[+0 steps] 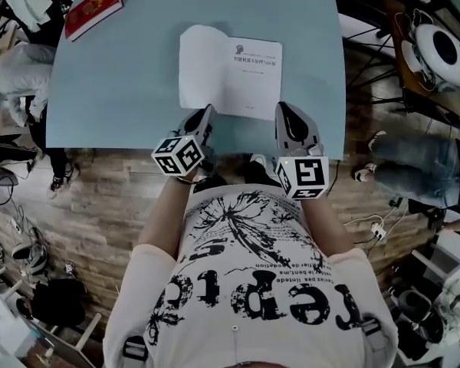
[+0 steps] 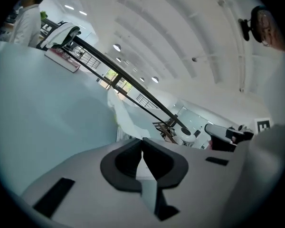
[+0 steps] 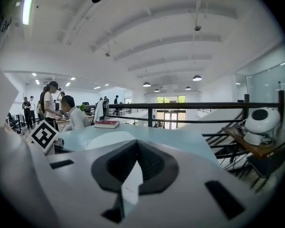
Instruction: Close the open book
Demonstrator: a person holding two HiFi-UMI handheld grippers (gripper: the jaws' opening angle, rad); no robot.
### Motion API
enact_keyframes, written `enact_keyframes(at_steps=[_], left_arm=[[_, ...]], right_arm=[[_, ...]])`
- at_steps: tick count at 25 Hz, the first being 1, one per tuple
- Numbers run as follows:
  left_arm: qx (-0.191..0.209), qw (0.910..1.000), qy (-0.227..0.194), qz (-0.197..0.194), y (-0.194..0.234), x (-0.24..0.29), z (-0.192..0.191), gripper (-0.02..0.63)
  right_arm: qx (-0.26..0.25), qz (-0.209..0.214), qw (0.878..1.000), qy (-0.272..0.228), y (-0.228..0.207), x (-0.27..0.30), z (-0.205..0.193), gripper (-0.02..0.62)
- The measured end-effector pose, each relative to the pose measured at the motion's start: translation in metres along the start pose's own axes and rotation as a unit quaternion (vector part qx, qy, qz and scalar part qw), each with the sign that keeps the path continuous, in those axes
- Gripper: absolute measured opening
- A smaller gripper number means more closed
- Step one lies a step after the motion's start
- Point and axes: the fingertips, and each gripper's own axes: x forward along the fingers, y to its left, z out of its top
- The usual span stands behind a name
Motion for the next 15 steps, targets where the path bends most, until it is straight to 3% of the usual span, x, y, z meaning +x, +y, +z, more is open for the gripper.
enact_keyframes(at_steps=[6,9,15], left_arm=[[0.106,0.993,0.047,-0.021,-0.027,0.012,-0.013,0.025],[0.14,0.9872,0.067,-0.035,-0.036,0.022,-0.021,0.025],[0.21,0.9677,0.122,-0.066,-0.054,0.045,-0.048,0.025]], right_arm=[[0.014,-0.045,0.999,-0.005,-0.011,-0.029,-0.005,0.011],[0.02,-0.066,0.998,-0.007,-0.017,-0.041,-0.008,0.011],[0.027,-0.097,0.995,0.002,-0.032,-0.059,-0.018,0.011]])
